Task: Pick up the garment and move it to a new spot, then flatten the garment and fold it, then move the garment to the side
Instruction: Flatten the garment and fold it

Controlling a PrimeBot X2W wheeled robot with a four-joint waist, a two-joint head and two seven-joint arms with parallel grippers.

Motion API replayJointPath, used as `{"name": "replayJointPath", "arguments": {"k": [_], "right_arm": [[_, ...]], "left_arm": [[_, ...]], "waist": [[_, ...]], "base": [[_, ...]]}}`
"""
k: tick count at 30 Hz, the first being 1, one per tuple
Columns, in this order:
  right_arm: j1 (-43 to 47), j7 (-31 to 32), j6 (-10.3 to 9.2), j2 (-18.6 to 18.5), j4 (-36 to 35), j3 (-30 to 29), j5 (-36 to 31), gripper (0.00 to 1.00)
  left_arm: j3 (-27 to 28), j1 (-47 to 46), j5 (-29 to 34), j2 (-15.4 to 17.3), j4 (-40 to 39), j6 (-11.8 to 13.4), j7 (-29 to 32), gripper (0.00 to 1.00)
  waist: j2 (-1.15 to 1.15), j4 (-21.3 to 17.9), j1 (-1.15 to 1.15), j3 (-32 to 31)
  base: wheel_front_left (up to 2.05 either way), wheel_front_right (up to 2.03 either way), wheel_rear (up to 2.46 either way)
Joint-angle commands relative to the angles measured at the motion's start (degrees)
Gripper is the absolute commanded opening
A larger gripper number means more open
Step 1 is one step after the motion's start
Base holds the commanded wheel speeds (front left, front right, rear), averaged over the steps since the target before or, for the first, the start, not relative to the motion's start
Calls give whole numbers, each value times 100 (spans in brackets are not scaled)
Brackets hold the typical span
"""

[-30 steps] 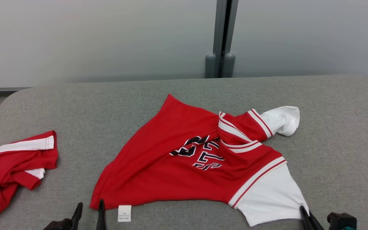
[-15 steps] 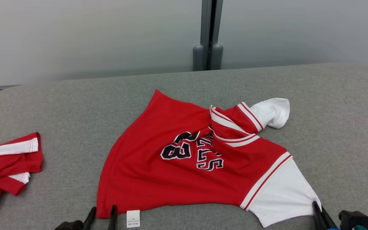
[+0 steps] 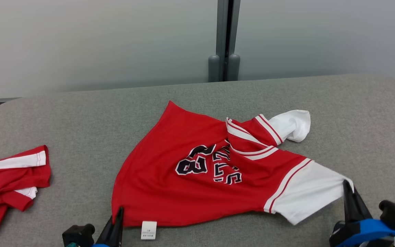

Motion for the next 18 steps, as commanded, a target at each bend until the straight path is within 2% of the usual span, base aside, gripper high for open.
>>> {"name": "replayJointPath", "arguments": {"k": [1, 5, 10, 15, 18], "right_arm": [[-116, -4, -7, -39, -148, -1, 150, 0], [-365, -4, -5, -37, -785, -84, 776, 0], [-958, -4, -4, -37, -1734, -189, 1122, 0], [-1764, -2, -4, -42, -2479, -170, 1119, 0], [-2306, 176, -5, -220, -2767, -44, 1029, 0]], "left_arm": [[-16, -58, -37, 60, -112, 10, 0, 0], [-146, -289, -189, 268, -704, 10, -2, 0], [-340, -1010, -355, 730, -1410, 10, -2, 0], [-350, -1978, -503, 1198, -2027, 10, 174, 0], [-281, -2519, -551, 1366, -2401, 12, 526, 0]], "waist": [[0, 7, 0, -54], [0, 74, 0, -245], [0, 149, 0, -401], [0, 180, 0, -534], [0, 196, 0, -569]], "base": [[0, 0, 0], [0, 0, 0], [0, 0, 0], [0, 0, 0], [0, 0, 0]]}}
